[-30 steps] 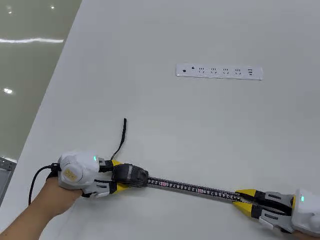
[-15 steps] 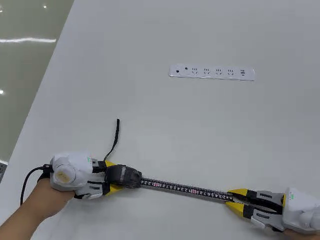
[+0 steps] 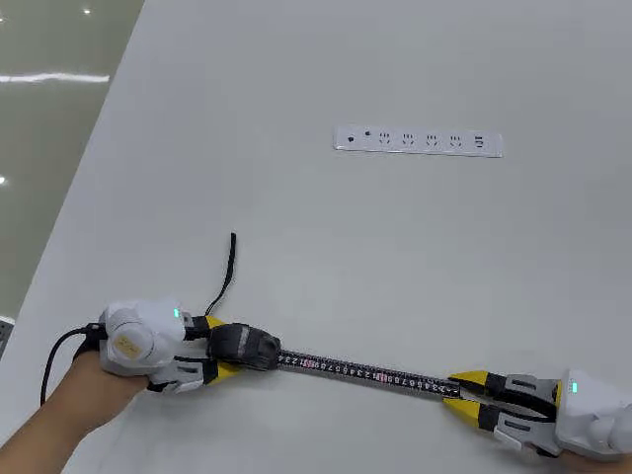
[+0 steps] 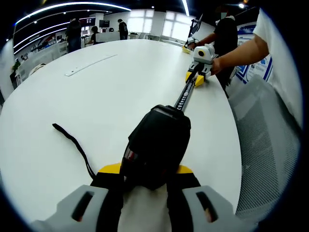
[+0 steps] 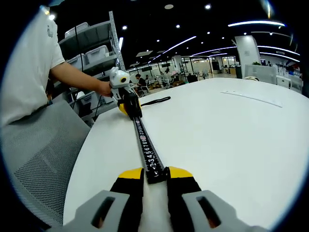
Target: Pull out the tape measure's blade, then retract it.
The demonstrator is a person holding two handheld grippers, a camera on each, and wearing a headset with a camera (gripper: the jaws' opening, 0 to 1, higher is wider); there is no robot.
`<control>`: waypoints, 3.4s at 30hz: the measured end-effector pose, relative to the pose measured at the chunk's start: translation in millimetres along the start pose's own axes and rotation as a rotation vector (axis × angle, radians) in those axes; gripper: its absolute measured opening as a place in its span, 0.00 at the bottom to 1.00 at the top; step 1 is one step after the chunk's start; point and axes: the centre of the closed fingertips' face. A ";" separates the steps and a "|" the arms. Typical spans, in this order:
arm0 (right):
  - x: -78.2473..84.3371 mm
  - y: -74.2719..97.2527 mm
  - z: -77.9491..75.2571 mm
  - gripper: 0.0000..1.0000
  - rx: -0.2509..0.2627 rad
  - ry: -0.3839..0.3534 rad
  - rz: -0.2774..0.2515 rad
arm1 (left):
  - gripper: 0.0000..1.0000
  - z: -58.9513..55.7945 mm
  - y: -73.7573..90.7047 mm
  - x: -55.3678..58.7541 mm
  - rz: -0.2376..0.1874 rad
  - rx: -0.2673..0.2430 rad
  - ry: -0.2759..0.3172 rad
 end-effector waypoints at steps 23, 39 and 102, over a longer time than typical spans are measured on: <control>-3.5 -2.8 0.8 0.26 0.012 -0.024 -0.013 | 0.38 -1.8 0.0 -3.8 -0.019 -0.001 0.026; -6.4 -0.4 -2.3 0.32 0.059 -0.043 -0.040 | 0.42 -2.6 2.1 -6.8 -0.044 -0.019 0.034; -32.4 24.9 13.6 0.54 0.294 -0.148 -0.109 | 0.71 -12.7 44.3 -3.8 -0.234 -0.211 0.241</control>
Point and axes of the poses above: the centre of the closed fingertips' face, and the gripper's own axes: y roughly backward along the fingers, z roughly to its left, x roughly out of its underside, and after that the axes turned 8 degrees about y, right-handed
